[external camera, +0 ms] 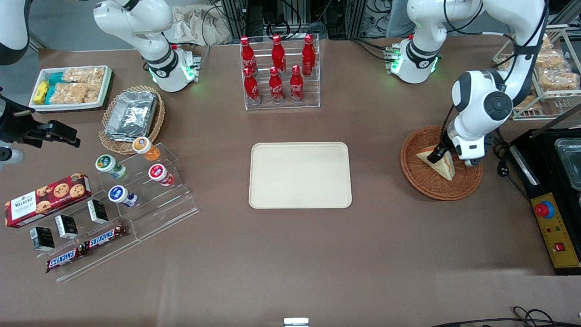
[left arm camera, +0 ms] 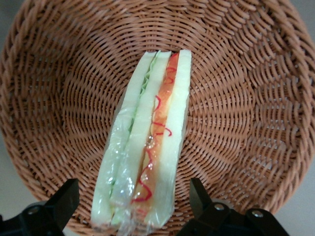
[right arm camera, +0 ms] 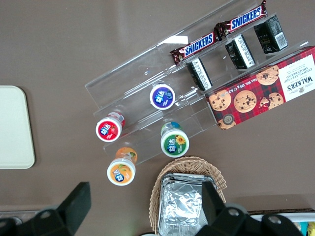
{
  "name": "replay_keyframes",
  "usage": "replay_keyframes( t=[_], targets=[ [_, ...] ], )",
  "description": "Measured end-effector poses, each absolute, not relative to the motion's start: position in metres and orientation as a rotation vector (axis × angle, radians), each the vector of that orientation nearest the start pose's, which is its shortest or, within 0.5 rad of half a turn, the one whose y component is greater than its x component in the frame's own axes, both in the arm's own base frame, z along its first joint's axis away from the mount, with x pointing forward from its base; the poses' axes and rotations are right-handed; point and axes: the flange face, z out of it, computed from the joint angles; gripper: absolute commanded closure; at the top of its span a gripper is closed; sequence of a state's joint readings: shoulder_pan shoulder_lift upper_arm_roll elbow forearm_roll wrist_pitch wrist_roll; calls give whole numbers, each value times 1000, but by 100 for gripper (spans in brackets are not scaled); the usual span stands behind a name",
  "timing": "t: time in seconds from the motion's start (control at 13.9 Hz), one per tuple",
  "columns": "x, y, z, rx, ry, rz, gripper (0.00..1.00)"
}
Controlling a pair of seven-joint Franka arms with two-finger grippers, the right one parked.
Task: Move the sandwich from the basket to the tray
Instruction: 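Lower the open left gripper around the sandwich and close it, then lift the sandwich and carry it toward the cream tray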
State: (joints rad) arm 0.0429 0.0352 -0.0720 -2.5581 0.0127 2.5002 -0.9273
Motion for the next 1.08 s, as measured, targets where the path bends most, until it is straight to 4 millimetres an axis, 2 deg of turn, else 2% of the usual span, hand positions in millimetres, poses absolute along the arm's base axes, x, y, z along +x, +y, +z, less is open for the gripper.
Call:
replay_keyframes(
  t=[0.07,0.14,0.29,0.43,0.5,0.72,0.86,1.01,1.08],
  targets=[
    [442,-13,242,-2795,-1317,120,0],
    [442,-12,238,-2796,-1304,115,5],
    [444,-1,231,-2788,-1302,94,37],
    [444,8,225,-2782,-1308,88,75],
    [445,8,224,-2788,-1300,80,100],
    [450,7,228,-2825,-1248,48,100],
    [457,5,243,-2843,-1236,2,100],
    [465,-4,275,-2868,-1181,-29,100],
    [470,-15,298,-2897,-1111,-33,100]
  ],
)
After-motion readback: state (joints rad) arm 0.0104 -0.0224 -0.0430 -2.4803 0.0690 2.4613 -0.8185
